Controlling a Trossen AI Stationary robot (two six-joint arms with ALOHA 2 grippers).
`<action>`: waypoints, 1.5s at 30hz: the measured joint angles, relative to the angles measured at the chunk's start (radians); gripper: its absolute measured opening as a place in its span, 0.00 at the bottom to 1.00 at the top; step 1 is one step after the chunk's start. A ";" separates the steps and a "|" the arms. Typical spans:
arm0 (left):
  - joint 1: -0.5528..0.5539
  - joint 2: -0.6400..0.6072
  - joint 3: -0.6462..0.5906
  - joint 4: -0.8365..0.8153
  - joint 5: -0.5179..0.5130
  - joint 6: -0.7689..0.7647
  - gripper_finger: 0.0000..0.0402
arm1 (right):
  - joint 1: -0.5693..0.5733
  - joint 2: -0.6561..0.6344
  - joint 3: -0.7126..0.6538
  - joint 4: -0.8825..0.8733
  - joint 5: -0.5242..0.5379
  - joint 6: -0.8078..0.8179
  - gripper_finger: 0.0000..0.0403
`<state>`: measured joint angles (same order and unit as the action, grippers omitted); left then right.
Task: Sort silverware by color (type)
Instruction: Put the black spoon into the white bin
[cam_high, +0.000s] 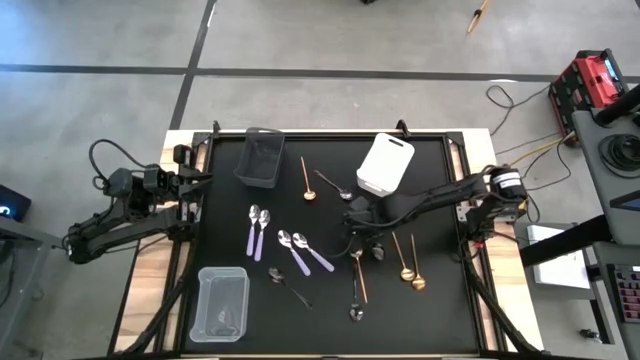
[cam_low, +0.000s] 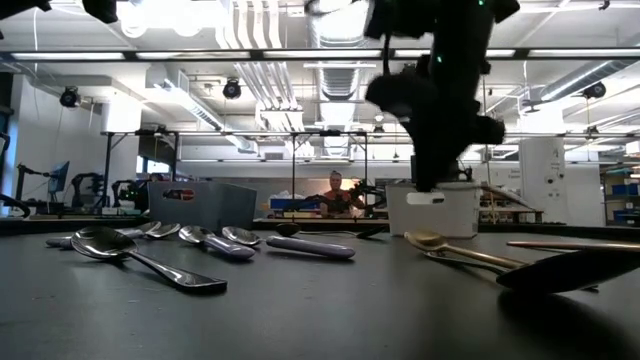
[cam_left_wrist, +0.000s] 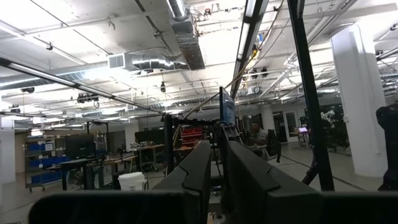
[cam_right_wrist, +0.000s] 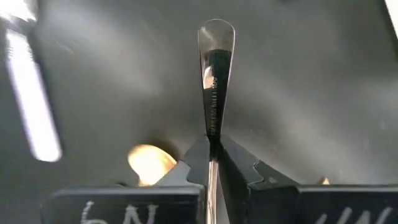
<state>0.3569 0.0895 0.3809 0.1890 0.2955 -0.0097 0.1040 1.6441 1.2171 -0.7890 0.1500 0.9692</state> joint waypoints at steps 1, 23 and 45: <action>0.000 0.000 0.000 0.000 0.000 0.000 0.10 | 0.000 -0.012 0.000 0.029 0.014 -0.022 0.03; 0.000 0.000 0.000 -0.004 0.000 0.000 0.10 | -0.121 -0.160 -0.305 1.194 0.010 -0.588 0.03; 0.000 0.034 -0.010 -0.011 0.002 -0.002 0.10 | -0.175 -0.155 -0.255 1.490 -0.508 -0.884 0.03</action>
<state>0.3569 0.1232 0.3707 0.1777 0.2974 -0.0116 -0.0715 1.4895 0.9619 0.7013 -0.3580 0.0853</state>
